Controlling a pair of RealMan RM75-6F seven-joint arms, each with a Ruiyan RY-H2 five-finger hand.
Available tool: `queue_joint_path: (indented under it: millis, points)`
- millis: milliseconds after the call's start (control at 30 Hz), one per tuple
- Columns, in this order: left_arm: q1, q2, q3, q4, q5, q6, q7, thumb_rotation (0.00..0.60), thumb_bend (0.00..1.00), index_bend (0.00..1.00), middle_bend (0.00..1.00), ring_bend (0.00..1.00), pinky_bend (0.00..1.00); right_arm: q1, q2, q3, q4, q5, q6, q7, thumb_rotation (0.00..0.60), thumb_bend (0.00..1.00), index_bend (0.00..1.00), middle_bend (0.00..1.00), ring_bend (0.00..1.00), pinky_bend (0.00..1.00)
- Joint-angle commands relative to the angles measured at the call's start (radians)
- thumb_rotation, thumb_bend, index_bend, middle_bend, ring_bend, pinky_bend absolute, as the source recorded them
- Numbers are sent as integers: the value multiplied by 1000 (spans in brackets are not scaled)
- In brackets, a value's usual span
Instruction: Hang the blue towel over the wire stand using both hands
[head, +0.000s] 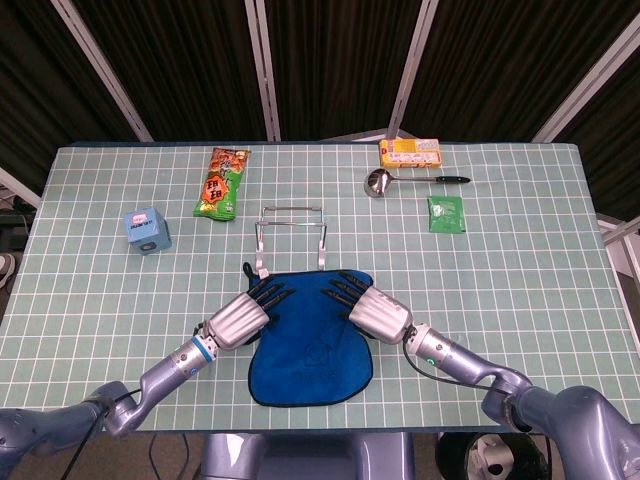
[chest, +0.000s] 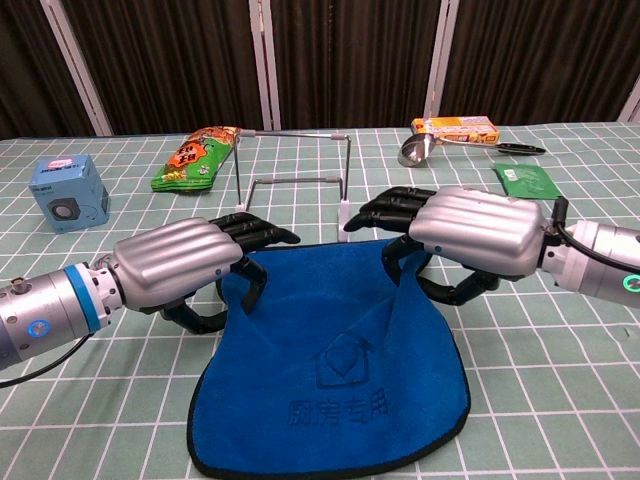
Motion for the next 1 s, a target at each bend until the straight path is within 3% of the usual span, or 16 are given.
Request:
queue_joint_path:
  millis: [33,267,567,1000]
  points:
    - [2,-1,-2,-5,-1,12,-7,600,490,804,0,0,0,-3,10,7,-12,4,12,0,600,598,641,77,0,8]
    - [12,32,-21,-61,1,81,-12,600,489,812,0,0,0,-4,77,39,-101,11,61,-26,600,598,642,79,0,10]
    - [53,155,-93,-225,-49,194,1,600,489,814,0,0,0,8,213,125,-297,60,79,-90,600,598,645,85,0,10]
    - [15,281,-209,-405,-150,139,102,600,490,814,0,0,0,74,319,261,-465,162,-13,-141,600,598,647,87,0,11]
